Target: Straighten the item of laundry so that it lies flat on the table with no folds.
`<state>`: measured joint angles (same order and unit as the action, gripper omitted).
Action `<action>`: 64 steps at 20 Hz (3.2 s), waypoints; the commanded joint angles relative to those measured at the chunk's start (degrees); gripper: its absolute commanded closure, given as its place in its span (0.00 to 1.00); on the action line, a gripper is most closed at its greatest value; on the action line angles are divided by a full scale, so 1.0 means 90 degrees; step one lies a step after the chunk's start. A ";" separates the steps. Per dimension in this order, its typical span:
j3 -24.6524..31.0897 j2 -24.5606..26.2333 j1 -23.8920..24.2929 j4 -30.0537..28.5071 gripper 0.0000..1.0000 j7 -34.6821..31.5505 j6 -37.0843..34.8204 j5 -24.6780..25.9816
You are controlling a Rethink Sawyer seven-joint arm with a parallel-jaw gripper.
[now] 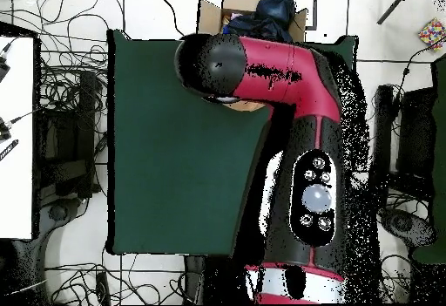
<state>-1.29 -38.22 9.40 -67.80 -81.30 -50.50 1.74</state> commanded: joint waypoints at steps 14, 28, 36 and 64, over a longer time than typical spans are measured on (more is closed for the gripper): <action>0.0123 -0.0145 -0.0105 -0.1808 1.00 -0.1103 0.0873 0.0061; 0.0147 -0.0301 -0.0069 -0.2035 1.00 -0.1022 0.0942 0.0086; 0.0159 -0.0394 -0.0091 -0.2454 1.00 -0.1040 0.1350 0.0202; 0.0086 -0.0644 -0.0272 -0.3487 1.00 -0.0966 0.2015 0.0411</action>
<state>-1.30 -42.59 8.55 -91.94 -81.30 -34.48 3.51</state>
